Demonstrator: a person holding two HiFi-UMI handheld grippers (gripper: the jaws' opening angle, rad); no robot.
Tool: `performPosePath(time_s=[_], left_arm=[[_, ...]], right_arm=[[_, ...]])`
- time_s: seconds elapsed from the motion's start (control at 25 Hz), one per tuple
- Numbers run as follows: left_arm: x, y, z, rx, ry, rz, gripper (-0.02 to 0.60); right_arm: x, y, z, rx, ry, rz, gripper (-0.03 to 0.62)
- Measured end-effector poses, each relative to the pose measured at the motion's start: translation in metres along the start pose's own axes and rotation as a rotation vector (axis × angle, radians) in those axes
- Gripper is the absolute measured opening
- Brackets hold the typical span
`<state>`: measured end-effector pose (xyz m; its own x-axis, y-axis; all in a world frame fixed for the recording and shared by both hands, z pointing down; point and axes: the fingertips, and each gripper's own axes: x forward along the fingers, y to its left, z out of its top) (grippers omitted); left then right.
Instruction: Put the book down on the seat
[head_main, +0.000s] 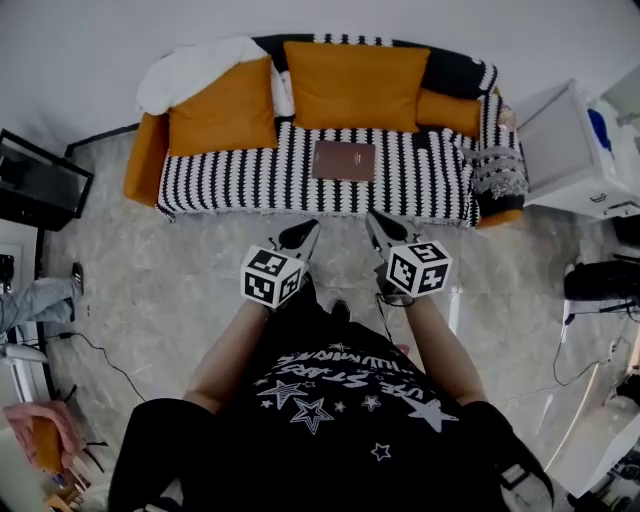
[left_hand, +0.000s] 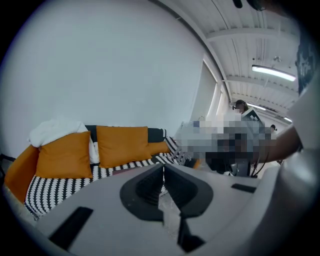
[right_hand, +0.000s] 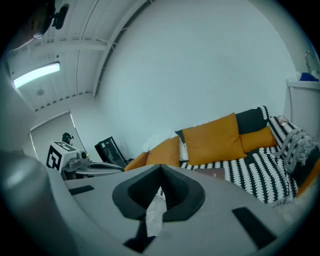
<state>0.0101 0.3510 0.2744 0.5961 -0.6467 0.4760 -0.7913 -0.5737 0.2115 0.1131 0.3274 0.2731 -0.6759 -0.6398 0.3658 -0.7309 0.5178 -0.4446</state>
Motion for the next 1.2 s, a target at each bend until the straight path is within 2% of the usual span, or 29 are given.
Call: performPosePath(time_s=[0.4, 0.64, 0.92, 1.2], left_arm=[[-0.024, -0.034, -0.013, 0.015, -0.011, 0.025, 0.014], [-0.035, -0.028, -0.01, 0.012, -0.035, 0.014, 0.014], [-0.071, -0.014, -0.004, 0.003, -0.077, 0.001, 0.014], [-0.114, -0.001, -0.005, -0.003, -0.116, -0.009, 0.014]], right_arm=[[-0.036, 0.009, -0.023, 0.019, -0.01, 0.038, 0.023], [-0.032, 0.027, -0.033, -0.009, 0.004, 0.032, 0.023], [-0.028, 0.07, -0.04, -0.11, 0.036, 0.026, 0.023], [-0.026, 0.11, -0.035, -0.132, -0.005, 0.0, 0.023]])
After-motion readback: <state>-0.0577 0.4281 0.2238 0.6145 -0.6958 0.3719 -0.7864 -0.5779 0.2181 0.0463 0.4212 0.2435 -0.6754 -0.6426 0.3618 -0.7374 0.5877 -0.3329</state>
